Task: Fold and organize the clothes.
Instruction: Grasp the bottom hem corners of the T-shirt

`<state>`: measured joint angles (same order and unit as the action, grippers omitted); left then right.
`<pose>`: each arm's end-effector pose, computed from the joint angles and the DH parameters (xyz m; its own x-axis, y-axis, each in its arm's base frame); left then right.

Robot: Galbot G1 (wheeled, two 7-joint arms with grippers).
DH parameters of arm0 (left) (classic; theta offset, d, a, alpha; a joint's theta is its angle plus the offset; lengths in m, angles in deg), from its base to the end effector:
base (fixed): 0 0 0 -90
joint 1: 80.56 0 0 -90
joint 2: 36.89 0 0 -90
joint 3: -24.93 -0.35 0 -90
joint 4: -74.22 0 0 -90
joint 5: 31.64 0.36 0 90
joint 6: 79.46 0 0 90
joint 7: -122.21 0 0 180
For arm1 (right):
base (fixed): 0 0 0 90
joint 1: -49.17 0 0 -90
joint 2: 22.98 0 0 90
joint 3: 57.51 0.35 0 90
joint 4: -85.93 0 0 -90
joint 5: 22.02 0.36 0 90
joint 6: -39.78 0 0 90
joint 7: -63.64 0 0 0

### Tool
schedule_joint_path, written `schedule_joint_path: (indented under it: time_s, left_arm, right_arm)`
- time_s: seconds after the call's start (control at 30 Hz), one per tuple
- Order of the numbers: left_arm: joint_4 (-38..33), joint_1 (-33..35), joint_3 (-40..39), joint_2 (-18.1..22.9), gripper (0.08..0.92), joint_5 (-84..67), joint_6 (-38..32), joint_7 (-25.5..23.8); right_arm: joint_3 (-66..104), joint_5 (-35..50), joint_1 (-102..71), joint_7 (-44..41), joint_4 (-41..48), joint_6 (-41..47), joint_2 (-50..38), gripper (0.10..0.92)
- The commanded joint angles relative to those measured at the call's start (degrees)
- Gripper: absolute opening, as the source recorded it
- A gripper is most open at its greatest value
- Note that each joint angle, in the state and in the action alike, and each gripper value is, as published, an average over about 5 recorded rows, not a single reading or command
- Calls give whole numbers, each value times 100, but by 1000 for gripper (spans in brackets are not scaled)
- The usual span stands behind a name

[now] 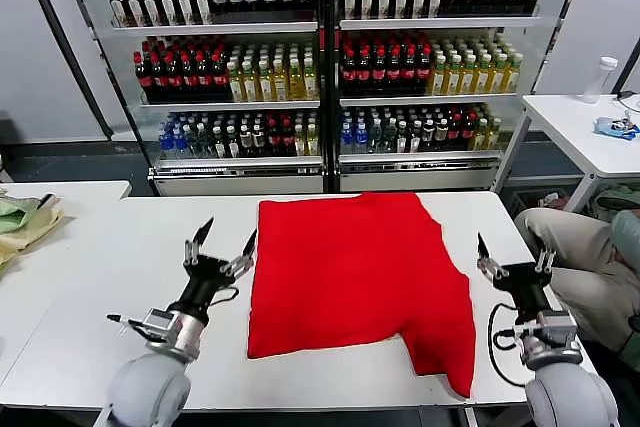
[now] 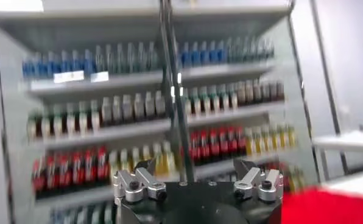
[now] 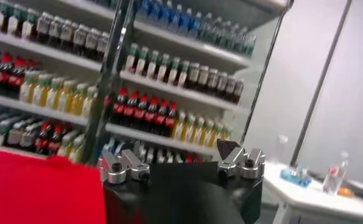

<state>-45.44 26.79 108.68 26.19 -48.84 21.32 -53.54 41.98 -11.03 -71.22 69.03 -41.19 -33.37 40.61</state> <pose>0.2465 0.0474 -0.2537 -0.9741 0.2191 0.0556 0.2243 0.9677 0.1148 0.1947 -0.1014 -0.2276 -0.9907 0.0230 0.1343 -0.0185 0.9538 -0.2997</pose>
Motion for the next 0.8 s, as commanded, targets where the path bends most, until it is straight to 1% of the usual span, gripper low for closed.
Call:
schedule_joint_path:
  time_s: [0.03, 0.1, 0.17, 0.23, 0.3, 0.6, 0.8]
  left_arm:
    - [-1345, 1660, -122, -1289, 823, -1717, 1491, 1442]
    - [-1432, 1744, -209, -1324, 823, -1793, 1599, 1648]
    - [-1516, 1809, -378, -1331, 823, -1969, 1708, 2010]
    - [-1568, 1825, -578, -1286, 823, -2144, 1745, 2405]
    - [-1591, 1802, -764, -1198, 823, -2217, 1742, 2675]
    - [-1244, 1291, -1351, -825, 823, -2177, 1772, 3036]
    - [-985, 1155, -1489, -668, 823, -2107, 1742, 3064]
  right_arm:
    - [14, 390, -1433, 205, -659, 274, -394, 823]
    - [59, 414, -1648, 194, -621, 238, -431, 823]
    - [87, 426, -1903, 159, -555, 177, -453, 823]
    - [67, 415, -2072, 117, -498, 110, -437, 823]
    - [20, 402, -2136, 105, -458, 57, -382, 823]
    - [-281, 433, -1915, 264, -243, -28, -120, 823]
    - [-567, 504, -1808, 363, -78, -56, -11, 823]
